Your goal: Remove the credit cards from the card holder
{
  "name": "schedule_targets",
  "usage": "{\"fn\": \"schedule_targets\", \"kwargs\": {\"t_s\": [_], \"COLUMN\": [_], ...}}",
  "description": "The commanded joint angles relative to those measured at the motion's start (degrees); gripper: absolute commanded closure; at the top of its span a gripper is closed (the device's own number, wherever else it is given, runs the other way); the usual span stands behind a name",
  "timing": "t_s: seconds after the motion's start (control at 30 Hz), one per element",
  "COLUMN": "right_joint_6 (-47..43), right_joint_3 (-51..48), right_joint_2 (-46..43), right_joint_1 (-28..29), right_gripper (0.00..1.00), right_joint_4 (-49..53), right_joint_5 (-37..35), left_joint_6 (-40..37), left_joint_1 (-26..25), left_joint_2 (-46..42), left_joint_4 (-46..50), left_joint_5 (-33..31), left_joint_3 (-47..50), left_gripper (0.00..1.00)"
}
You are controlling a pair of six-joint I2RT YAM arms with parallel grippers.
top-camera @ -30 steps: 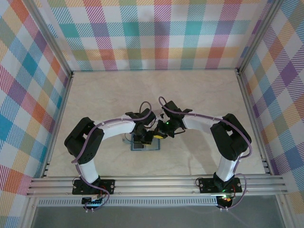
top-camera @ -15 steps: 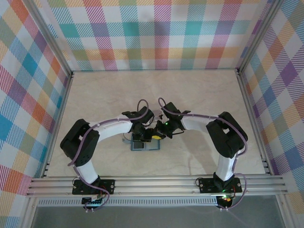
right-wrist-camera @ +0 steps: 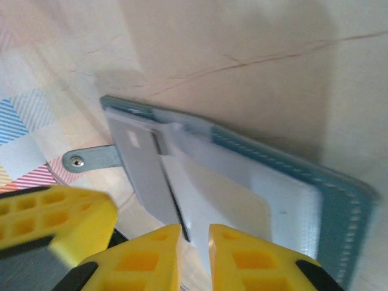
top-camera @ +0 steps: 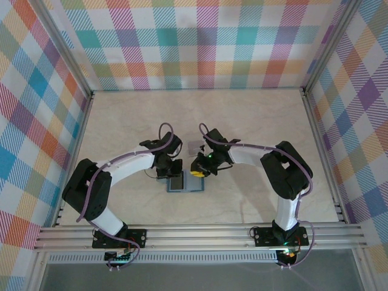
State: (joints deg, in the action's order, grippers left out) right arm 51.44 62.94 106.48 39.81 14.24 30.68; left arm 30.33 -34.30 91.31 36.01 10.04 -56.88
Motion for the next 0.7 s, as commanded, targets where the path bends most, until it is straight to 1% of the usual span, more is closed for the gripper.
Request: {"fn": "schedule_targets", "kwargs": {"t_s": [0.0,0.1,0.33,0.67], "right_joint_6": [-1.08,-1.17,-0.66,0.57], "right_joint_3": [2.55,4.32,7.56,9.39], "right_joint_2": [1.47,2.32,4.6,6.44], "right_joint_1": [1.29,2.23,4.48,6.84], "right_gripper": [0.78,0.78,0.77,0.75], "right_joint_4": [1.78,2.37,3.48,4.22], "right_joint_5": [1.02,0.99,0.5,-1.14], "left_joint_6": [-1.19,-1.01,-1.44,-2.38], "left_joint_1": [1.62,3.28,6.99,8.77], "left_joint_2": [-1.75,-1.7,-2.55,-1.67], "left_joint_4": [0.67,-0.85,-2.72,-3.57], "left_joint_5": [1.98,4.1,6.63,8.54], "left_joint_3": [2.03,3.48,6.45,7.29], "left_gripper": [0.98,0.98,0.98,0.98]}}
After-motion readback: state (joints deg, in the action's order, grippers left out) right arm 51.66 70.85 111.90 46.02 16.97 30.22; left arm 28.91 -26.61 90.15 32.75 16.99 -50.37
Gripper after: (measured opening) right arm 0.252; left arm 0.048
